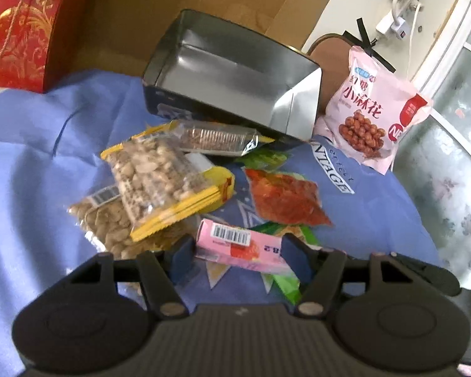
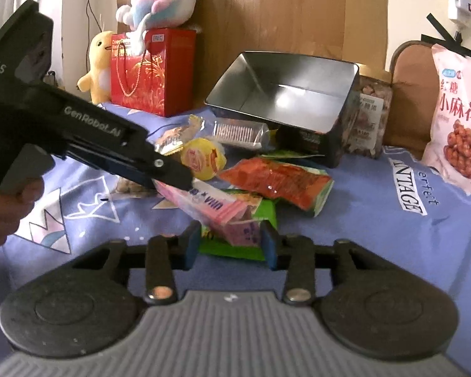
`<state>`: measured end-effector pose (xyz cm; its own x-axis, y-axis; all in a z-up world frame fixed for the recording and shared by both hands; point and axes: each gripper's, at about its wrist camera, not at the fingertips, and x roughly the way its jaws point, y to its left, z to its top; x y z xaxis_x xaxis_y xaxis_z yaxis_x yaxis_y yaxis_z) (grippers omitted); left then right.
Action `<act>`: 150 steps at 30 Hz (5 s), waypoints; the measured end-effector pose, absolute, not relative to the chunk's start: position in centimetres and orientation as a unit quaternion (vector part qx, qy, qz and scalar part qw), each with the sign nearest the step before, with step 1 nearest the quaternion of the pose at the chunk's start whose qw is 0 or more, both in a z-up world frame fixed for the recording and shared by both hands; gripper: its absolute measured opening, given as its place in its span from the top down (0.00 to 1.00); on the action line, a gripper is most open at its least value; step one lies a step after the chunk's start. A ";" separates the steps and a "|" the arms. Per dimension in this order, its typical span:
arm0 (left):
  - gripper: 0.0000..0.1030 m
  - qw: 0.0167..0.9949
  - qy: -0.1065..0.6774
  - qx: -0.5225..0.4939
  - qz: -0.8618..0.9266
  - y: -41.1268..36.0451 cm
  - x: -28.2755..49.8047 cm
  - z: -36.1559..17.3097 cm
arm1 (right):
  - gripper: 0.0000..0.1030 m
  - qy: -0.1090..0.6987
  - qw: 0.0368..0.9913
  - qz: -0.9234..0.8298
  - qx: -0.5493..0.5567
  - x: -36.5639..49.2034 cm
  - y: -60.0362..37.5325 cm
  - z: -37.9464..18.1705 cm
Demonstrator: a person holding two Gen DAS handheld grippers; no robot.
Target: Organize snacks
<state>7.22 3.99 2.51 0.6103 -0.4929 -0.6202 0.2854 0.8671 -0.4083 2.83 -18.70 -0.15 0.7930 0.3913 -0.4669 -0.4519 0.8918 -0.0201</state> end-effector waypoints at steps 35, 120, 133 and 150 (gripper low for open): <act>0.49 0.924 0.344 -0.139 -0.094 2.5 25.5 4.8 | 0.35 0.258 0.938 0.183 0.143 18.9 -24.3 1.6; 0.60 0.934 0.299 -0.144 -0.131 1.6 24.0 8.6 | 0.50 0.209 0.955 0.194 0.084 22.5 -17.2 6.2; 0.48 0.940 0.305 -0.151 -0.004 9.6 9.1 4.5 | 0.48 0.244 0.911 0.329 0.040 7.3 -12.4 3.5; 0.46 0.914 0.327 -0.239 0.003 12.7 9.0 2.0 | 0.31 0.351 0.880 0.320 -0.013 11.4 -4.8 1.2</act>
